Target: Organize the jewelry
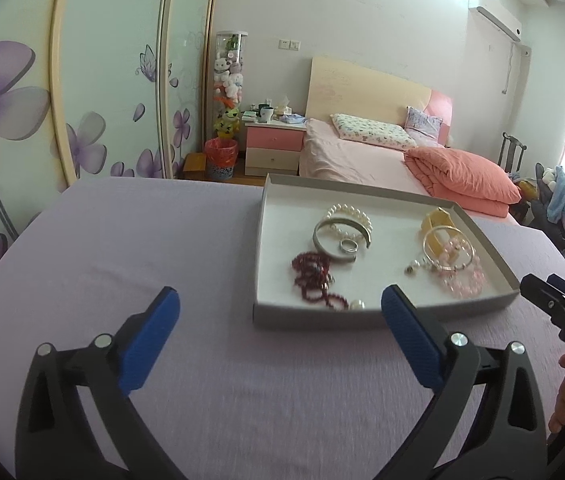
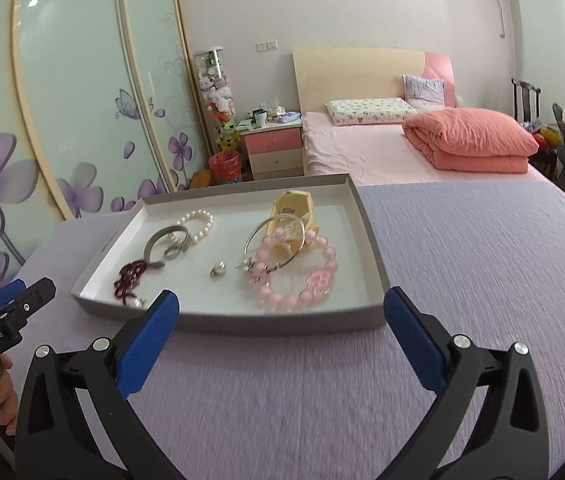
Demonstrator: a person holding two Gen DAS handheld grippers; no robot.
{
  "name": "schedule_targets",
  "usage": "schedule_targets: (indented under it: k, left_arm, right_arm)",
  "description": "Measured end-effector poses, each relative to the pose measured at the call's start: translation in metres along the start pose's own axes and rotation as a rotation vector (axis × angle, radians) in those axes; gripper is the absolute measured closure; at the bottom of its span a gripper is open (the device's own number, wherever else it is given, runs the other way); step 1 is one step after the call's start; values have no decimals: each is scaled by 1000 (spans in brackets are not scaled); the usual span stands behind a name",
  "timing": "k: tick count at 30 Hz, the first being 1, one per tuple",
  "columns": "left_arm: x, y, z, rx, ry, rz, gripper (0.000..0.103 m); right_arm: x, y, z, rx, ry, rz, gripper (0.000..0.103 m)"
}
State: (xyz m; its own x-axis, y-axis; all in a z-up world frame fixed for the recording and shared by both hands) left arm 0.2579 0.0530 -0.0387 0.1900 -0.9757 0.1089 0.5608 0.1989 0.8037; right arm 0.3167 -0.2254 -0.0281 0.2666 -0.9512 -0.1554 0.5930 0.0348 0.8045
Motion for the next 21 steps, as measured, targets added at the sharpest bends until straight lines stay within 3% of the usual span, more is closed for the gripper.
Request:
schedule_targets:
  k: [10, 21]
  left_arm:
    - [7, -20, 22, 19, -34, -17, 2]
    - [19, -22, 36, 82, -45, -46, 2]
  right_arm:
    - [-12, -13, 25, 58, -31, 47, 1]
    - [-17, -17, 36, 129, -21, 61, 1]
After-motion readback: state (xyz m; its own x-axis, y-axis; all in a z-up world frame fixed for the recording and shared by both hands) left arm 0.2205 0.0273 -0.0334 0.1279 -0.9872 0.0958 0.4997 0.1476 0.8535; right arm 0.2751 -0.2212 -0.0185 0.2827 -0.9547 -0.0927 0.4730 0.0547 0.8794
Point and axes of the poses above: each gripper's, at about its wrist camera, not at the fingertips, and z roughly against the way its jaws point, x to its right, y to its top, the point moved 2 cm from there along -z, roughly the way its jaws point
